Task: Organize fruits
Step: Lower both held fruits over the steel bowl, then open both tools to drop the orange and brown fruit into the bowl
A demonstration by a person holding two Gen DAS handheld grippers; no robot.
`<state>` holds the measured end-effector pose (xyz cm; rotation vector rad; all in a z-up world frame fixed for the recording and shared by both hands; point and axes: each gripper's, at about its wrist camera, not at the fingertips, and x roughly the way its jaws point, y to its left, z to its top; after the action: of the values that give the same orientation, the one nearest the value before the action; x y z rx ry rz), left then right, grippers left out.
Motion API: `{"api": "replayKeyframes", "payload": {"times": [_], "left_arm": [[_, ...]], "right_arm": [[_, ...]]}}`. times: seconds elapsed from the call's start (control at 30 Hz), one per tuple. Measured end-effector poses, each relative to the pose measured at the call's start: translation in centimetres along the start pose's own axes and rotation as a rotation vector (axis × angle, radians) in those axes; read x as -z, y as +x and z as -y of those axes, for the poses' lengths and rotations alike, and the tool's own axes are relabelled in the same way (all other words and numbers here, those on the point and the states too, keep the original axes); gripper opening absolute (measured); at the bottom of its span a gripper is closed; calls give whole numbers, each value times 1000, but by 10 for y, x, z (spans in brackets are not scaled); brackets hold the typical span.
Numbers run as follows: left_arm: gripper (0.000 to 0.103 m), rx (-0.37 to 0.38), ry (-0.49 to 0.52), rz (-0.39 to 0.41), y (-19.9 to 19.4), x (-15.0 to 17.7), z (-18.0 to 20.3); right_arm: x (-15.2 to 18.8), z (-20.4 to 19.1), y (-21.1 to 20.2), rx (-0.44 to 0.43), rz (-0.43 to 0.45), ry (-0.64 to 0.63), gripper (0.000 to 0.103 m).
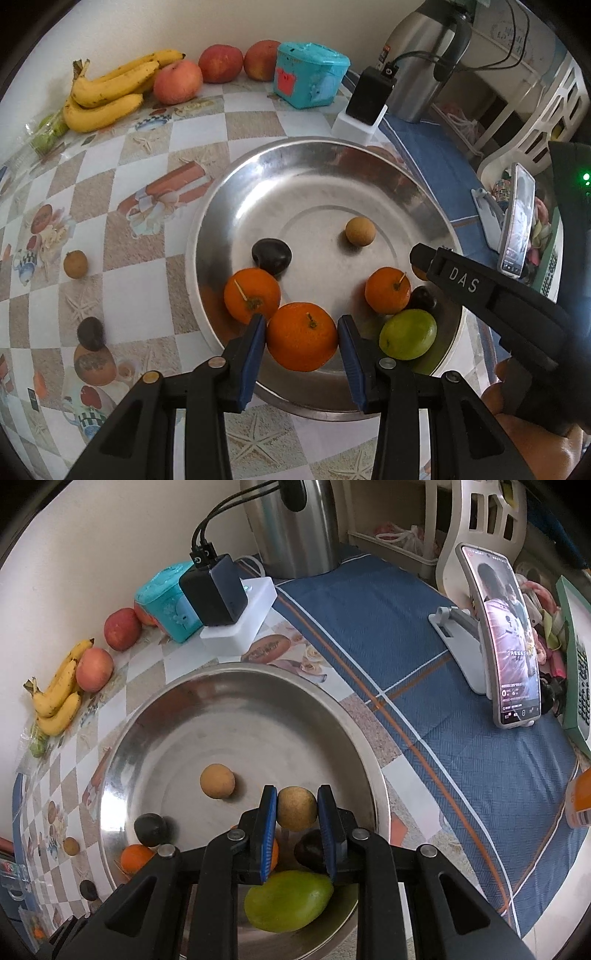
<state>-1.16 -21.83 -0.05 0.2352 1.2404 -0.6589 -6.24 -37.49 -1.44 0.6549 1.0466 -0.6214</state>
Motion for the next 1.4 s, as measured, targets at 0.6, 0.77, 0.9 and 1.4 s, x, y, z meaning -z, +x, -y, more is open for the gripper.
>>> {"api": "replayKeyframes", "payload": {"times": [0.6,0.77,0.9,1.4], "left_arm": [[43,-14,0,-29,10,5,2],[43,-17,-4,-34,12,4,2],[43,-21,-10,-37,13,4,1],[45,4,-43,-3,-4,-3,-9]], "right_arm": [[-2,-1,0,10,-5,-8,24],[-3,-2,-1,16,-3,-19,24],[-3,-3,-1,21,-1,-22,25],[-5,-5,-14,19,35,-39,35]]}}
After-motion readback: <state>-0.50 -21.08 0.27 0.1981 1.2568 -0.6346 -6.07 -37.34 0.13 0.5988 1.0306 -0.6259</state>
